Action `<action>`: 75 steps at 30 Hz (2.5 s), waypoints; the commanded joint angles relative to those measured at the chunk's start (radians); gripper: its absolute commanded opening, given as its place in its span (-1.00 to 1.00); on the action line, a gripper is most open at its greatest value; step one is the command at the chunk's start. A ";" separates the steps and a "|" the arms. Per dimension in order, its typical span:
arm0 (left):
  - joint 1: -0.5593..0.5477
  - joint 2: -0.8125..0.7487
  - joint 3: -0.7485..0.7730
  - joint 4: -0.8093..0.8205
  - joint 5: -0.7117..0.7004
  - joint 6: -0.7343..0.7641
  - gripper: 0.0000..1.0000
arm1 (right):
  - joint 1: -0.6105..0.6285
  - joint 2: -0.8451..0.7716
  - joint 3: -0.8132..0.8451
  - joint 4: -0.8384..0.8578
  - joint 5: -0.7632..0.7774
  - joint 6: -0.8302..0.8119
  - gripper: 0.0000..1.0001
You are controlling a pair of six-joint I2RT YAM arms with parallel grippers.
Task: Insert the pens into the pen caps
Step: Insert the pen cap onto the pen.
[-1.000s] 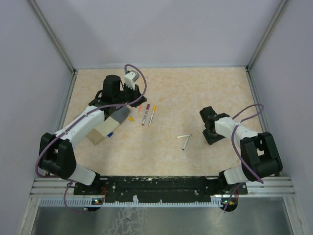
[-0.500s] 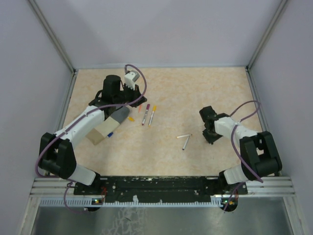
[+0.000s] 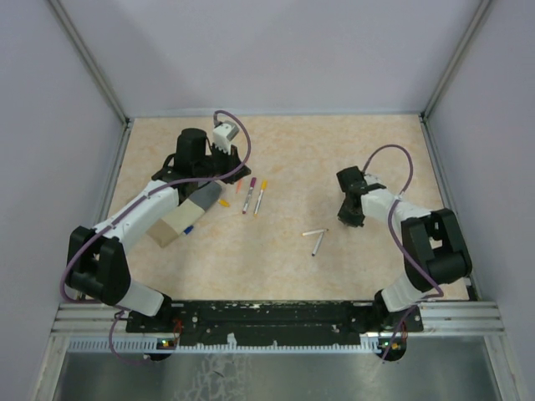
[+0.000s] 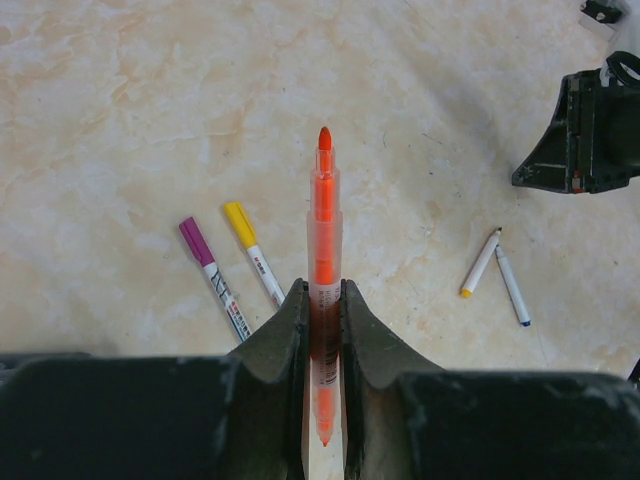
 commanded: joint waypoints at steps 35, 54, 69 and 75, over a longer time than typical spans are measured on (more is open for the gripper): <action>0.001 -0.002 0.038 0.001 0.020 0.017 -1.00 | -0.012 0.193 0.169 -0.072 -0.043 -0.236 -0.59; 0.005 0.001 0.042 -0.003 0.024 0.015 -1.00 | -0.013 0.173 0.129 -0.067 -0.109 -0.236 -0.69; 0.009 0.007 0.041 0.006 0.047 -0.001 -1.00 | -0.011 0.046 0.099 -0.004 -0.206 -0.356 -1.00; 0.008 0.026 0.035 0.028 0.085 -0.050 -1.00 | -0.010 -0.024 0.067 0.032 -0.274 -0.413 -1.00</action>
